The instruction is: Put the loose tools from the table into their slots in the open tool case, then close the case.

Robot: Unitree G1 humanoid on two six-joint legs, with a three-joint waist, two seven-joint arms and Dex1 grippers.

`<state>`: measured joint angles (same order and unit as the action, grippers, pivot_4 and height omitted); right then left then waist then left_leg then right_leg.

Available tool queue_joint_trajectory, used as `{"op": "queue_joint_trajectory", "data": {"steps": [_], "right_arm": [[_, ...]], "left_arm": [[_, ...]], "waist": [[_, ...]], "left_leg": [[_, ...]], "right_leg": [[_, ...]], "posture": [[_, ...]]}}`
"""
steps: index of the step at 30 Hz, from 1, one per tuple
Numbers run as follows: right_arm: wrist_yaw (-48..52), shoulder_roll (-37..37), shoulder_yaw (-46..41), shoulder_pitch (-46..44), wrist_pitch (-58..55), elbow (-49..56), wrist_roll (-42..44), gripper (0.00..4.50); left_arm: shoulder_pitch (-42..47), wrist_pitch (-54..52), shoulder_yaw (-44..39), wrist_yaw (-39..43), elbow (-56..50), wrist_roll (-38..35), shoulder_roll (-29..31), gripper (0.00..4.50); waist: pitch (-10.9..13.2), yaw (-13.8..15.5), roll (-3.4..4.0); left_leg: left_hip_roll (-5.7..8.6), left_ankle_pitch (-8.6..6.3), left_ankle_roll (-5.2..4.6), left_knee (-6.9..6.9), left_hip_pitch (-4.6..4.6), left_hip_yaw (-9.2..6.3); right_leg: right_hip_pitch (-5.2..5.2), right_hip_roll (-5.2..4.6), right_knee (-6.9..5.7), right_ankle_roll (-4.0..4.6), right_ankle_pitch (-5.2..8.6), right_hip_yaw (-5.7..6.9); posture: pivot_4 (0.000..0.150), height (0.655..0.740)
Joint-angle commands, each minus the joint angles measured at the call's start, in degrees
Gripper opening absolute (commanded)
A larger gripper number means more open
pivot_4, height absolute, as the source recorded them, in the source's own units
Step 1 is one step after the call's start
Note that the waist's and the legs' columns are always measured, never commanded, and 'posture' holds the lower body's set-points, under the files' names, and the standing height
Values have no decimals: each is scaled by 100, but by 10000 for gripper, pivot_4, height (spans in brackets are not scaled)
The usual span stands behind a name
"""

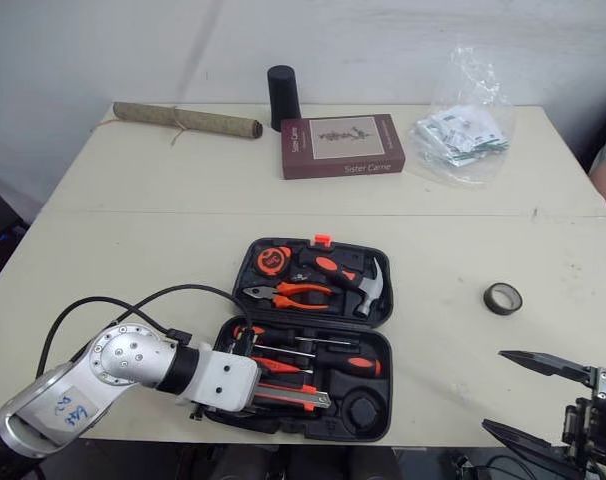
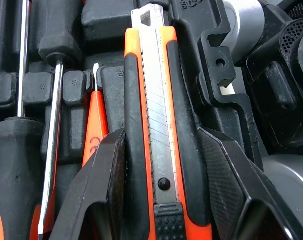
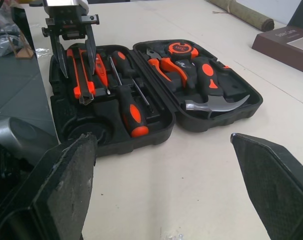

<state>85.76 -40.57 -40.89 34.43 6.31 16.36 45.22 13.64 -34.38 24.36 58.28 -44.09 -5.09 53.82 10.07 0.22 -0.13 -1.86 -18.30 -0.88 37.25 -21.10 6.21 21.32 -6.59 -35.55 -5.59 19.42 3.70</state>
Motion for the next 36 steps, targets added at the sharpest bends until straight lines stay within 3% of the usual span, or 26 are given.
{"op": "queue_joint_trajectory", "data": {"steps": [1,19,36], "right_arm": [[-2,55,-17,36,-17,229,48,45000],[-64,102,111,-26,-200,494,102,45000],[-787,-20,119,3,-1017,1634,284,45000]], "left_arm": [[9,-208,277,1,35,144,-55,15293],[85,-215,417,171,-8,16,-246,15293],[152,-115,440,398,-117,-34,-239,15293]], "waist": [[-1,12,2],[-7,123,9],[-7,111,9]], "left_leg": [[0,0,0,2,0,-1],[7,-5,-11,21,7,-11],[6,-5,-10,28,4,-13]], "right_leg": [[0,0,0,0,0,0],[-30,-4,9,-2,-1,4],[-27,1,2,-3,-1,6]], "posture": [[1500,7400],[1500,7400],[1500,7400]]}}
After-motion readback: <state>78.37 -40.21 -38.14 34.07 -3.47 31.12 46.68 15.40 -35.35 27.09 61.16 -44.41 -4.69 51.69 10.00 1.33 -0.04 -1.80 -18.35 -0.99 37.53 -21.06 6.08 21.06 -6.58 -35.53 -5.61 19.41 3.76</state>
